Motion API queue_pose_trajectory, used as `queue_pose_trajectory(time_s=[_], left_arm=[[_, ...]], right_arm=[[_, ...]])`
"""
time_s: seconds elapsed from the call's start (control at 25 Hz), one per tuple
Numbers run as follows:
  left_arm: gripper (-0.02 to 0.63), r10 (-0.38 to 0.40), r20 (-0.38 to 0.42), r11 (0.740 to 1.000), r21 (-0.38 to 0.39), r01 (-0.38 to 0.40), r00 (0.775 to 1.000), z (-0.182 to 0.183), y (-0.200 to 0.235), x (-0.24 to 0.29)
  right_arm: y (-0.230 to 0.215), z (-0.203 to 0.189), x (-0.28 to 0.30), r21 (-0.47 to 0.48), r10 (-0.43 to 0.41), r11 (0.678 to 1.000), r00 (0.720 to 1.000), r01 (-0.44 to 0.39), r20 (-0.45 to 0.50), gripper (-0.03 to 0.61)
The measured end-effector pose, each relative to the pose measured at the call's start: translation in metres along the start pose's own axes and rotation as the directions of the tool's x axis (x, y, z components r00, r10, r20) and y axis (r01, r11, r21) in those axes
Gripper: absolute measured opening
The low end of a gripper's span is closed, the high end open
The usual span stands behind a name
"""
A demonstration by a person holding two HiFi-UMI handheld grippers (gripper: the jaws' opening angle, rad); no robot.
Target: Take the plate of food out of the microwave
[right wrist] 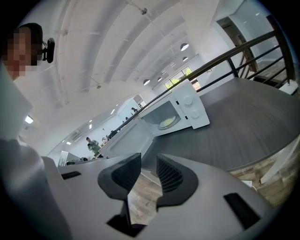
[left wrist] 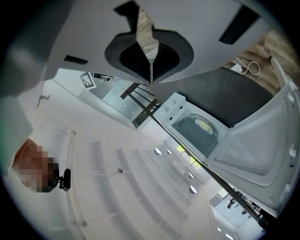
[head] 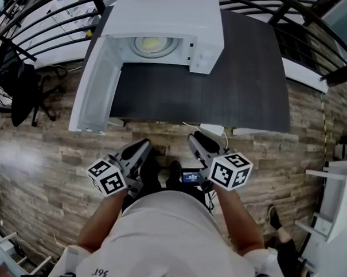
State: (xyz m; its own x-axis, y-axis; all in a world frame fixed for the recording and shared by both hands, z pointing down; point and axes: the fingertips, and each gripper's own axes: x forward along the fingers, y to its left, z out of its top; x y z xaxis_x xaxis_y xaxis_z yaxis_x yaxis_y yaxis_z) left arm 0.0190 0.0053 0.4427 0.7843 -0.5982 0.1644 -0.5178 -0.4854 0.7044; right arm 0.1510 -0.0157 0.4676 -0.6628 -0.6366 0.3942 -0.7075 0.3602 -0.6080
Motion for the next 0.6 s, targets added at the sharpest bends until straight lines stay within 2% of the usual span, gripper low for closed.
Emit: queue_pose_trajectory(time_s=[0.44, 0.6], left_arm=[[0.005, -0.058, -0.104, 0.995, 0.069, 0.066, 0.993, 0.050, 0.051, 0.020], [0.005, -0.098, -0.139, 0.992, 0.067, 0.108, 0.985, 0.058, 0.059, 0.021]], right_arm=[[0.009, 0.028, 0.069, 0.003, -0.081, 0.997, 0.996, 0.081, 0.024, 0.104], [0.016, 0.030, 0.091, -0.002, -0.108, 0.994, 0.994, 0.108, 0.020, 0.104]])
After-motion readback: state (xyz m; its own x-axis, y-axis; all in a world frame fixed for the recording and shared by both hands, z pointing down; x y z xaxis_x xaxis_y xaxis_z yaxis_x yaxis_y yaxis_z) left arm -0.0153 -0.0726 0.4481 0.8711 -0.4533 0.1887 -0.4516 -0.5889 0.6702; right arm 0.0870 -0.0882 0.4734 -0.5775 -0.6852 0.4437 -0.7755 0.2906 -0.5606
